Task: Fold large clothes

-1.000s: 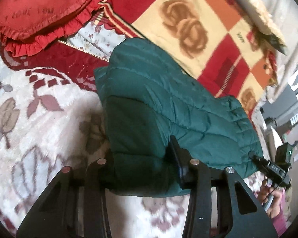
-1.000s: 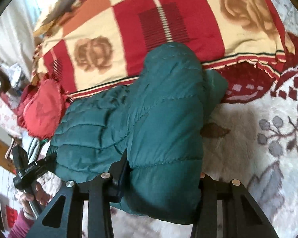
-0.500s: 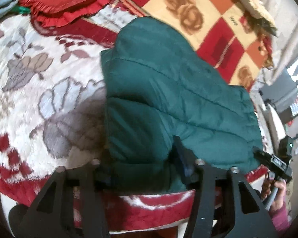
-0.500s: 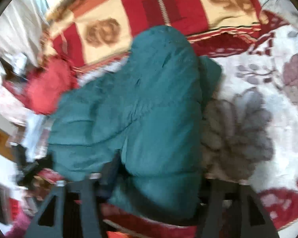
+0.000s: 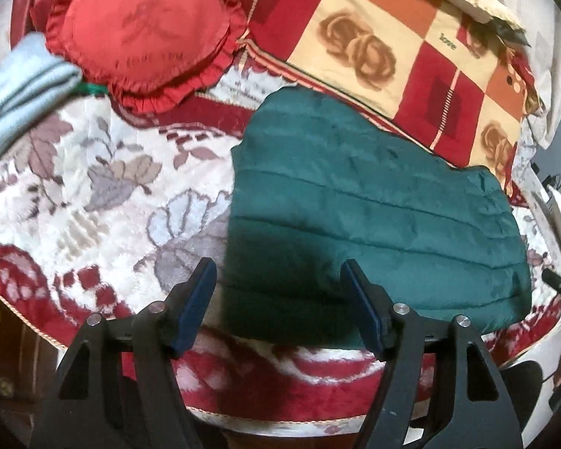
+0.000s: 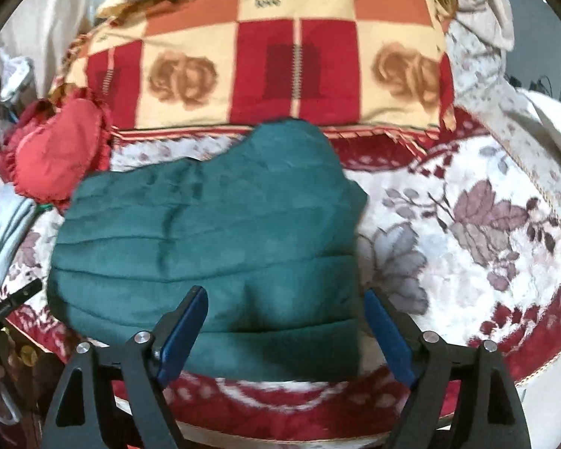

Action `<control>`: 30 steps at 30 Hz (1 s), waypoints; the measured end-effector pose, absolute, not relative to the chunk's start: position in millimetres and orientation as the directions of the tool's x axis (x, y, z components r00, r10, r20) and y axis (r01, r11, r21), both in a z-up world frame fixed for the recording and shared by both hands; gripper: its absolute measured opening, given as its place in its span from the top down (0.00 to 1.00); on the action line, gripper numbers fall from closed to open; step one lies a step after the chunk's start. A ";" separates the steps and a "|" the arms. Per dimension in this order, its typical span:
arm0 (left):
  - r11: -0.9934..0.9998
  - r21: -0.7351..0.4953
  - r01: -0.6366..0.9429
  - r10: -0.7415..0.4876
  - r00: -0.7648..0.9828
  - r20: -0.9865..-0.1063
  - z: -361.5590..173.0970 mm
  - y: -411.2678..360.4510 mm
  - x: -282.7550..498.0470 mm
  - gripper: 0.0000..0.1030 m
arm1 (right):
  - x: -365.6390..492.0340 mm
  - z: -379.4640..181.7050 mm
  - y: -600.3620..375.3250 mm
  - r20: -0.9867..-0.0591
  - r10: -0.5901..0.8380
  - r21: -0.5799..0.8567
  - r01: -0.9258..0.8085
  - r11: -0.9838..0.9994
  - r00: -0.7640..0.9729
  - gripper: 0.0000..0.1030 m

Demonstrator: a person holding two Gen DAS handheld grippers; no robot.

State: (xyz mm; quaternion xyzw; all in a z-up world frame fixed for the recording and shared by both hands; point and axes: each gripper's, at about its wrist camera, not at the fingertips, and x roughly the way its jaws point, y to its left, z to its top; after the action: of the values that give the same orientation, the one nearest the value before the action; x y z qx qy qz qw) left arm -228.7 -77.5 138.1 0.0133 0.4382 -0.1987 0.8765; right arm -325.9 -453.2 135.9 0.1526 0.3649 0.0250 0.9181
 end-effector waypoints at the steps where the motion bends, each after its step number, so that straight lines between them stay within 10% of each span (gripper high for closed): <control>1: 0.922 -0.133 0.363 -0.327 0.551 -0.768 140.0 -82.2 -235.8 0.33 | -328.7 138.4 -445.2 -0.652 0.158 0.296 0.057 0.954 0.742 0.19; 30: 0.910 -0.016 0.415 -0.308 0.650 -0.695 138.5 -138.2 -311.4 0.33 | -359.1 130.7 -351.8 -0.577 0.165 0.278 0.002 0.961 0.800 0.18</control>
State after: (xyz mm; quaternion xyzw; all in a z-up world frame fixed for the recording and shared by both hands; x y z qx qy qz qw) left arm -311.4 -138.2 138.5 0.0721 0.3677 -0.1996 0.9054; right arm -359.1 -351.8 130.7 0.1337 0.3131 0.0433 0.9393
